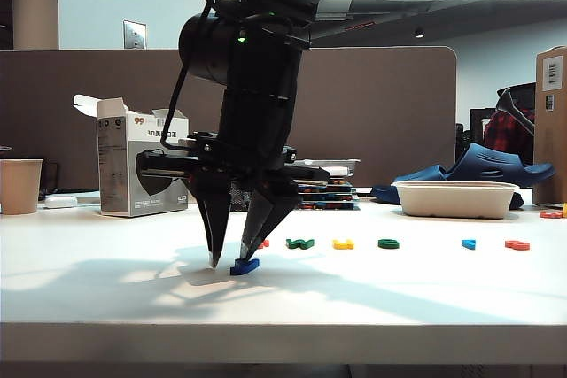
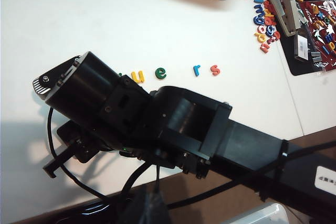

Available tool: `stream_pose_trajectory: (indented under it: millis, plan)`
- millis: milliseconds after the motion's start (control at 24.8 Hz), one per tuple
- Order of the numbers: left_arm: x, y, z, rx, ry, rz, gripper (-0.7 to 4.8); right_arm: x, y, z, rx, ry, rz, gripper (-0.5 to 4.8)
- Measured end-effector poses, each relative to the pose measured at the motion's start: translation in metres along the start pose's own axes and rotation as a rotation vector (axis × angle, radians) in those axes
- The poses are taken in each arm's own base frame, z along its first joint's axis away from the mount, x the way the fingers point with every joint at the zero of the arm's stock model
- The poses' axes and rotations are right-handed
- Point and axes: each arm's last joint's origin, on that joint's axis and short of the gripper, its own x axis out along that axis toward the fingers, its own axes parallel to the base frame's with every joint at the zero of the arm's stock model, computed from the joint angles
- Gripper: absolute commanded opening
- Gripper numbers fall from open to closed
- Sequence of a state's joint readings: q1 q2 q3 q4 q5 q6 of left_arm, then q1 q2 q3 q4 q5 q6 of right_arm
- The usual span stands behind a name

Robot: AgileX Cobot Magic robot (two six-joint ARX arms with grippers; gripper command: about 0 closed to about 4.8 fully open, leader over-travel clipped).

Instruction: Select the appropriate letters from the row of letter magnets placed on the table to arrange into the word "yes".

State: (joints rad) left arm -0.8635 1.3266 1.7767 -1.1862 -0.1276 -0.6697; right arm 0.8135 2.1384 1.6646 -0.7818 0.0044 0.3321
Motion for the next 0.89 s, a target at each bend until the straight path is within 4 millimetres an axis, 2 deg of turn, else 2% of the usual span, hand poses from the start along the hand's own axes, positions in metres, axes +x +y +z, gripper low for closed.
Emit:
stream_pose_trajectory:
  millis: [886]
  plan:
    - [0.0000, 0.0000, 0.0000, 0.000, 0.000, 0.000, -0.05, -0.0088, -0.0003, 0.0010, -0.002, -0.017, 0.010, 1.49]
